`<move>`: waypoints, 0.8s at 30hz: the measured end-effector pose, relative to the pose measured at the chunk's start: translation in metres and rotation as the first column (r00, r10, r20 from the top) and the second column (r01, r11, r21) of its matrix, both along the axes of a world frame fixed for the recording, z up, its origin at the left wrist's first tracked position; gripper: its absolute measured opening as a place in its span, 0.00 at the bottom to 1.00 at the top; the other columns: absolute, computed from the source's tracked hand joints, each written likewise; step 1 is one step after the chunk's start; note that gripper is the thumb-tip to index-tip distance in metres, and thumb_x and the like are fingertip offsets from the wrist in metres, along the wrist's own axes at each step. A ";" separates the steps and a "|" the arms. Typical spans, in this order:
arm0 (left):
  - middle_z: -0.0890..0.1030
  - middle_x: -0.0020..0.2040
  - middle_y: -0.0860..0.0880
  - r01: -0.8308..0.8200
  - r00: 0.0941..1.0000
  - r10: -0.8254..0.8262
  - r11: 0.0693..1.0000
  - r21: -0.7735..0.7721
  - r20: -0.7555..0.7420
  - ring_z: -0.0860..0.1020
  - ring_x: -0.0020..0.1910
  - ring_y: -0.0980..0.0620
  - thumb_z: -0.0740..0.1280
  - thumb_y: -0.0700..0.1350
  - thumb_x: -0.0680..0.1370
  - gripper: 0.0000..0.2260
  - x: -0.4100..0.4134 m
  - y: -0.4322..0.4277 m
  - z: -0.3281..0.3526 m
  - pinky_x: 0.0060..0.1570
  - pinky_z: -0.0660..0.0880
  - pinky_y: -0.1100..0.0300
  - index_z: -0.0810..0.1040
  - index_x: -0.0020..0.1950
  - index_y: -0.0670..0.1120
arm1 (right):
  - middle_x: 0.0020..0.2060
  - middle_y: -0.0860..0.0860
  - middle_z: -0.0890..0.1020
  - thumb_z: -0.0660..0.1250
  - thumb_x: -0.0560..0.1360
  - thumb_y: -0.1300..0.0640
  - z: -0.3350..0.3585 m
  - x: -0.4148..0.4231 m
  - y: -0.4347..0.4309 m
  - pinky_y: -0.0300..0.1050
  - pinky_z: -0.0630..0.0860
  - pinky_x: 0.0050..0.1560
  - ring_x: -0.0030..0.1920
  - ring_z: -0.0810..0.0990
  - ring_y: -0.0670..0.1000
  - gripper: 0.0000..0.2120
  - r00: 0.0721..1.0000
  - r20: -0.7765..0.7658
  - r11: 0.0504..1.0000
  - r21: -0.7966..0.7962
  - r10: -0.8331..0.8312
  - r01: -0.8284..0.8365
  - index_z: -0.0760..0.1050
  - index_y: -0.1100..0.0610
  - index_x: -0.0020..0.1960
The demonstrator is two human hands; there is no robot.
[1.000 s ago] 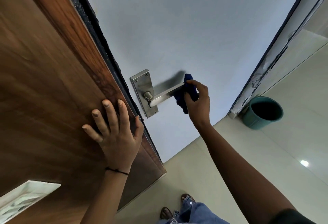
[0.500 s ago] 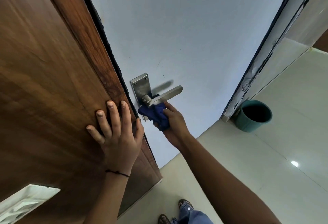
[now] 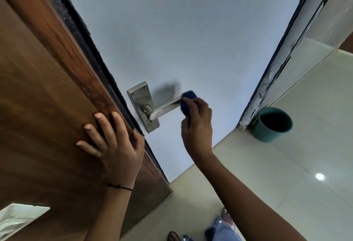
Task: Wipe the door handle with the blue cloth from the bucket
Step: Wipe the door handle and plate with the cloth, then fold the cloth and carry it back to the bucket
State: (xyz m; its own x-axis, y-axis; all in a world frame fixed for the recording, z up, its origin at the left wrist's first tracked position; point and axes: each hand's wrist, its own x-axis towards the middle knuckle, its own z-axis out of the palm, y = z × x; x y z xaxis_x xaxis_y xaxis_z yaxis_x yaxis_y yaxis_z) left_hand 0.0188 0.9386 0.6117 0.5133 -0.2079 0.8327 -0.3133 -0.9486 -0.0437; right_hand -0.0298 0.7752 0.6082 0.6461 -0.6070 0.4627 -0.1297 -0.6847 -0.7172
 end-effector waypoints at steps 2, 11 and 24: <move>0.53 0.72 0.34 -0.043 0.998 0.040 0.998 -0.051 -0.047 0.50 0.69 0.30 0.64 0.44 0.74 0.36 -0.004 -0.010 0.003 0.71 0.34 0.42 0.48 0.77 0.41 | 0.62 0.56 0.75 0.61 0.67 0.70 0.004 0.009 0.001 0.49 0.75 0.45 0.52 0.72 0.58 0.27 0.995 0.001 0.958 -0.270 0.100 -0.096 0.74 0.56 0.64; 0.50 0.74 0.27 -0.185 0.953 0.066 0.899 -0.398 -0.295 0.47 0.75 0.33 0.67 0.40 0.69 0.41 -0.034 -0.086 0.017 0.72 0.32 0.52 0.47 0.75 0.32 | 0.50 0.54 0.80 0.57 0.63 0.71 0.024 0.021 -0.090 0.47 0.67 0.34 0.44 0.76 0.61 0.22 0.937 -0.303 0.871 -0.397 0.173 -0.289 0.80 0.56 0.49; 0.81 0.57 0.53 0.002 -0.144 -0.812 0.572 -0.820 -0.566 0.79 0.55 0.58 0.62 0.49 0.80 0.07 -0.075 -0.367 0.003 0.48 0.72 0.74 0.77 0.56 0.55 | 0.59 0.52 0.77 0.63 0.74 0.67 0.003 -0.098 -0.315 0.33 0.76 0.31 0.50 0.80 0.53 0.24 0.991 0.068 0.721 0.680 0.119 -0.133 0.71 0.48 0.66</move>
State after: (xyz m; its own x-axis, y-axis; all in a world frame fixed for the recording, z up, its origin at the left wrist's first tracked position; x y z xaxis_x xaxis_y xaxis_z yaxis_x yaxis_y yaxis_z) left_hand -0.0558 0.5720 0.6151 0.7495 -0.6349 -0.1872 -0.0003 -0.2832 0.9591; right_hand -0.1278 0.4602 0.6107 0.7359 -0.6764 -0.0311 -0.0604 -0.0198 -0.9980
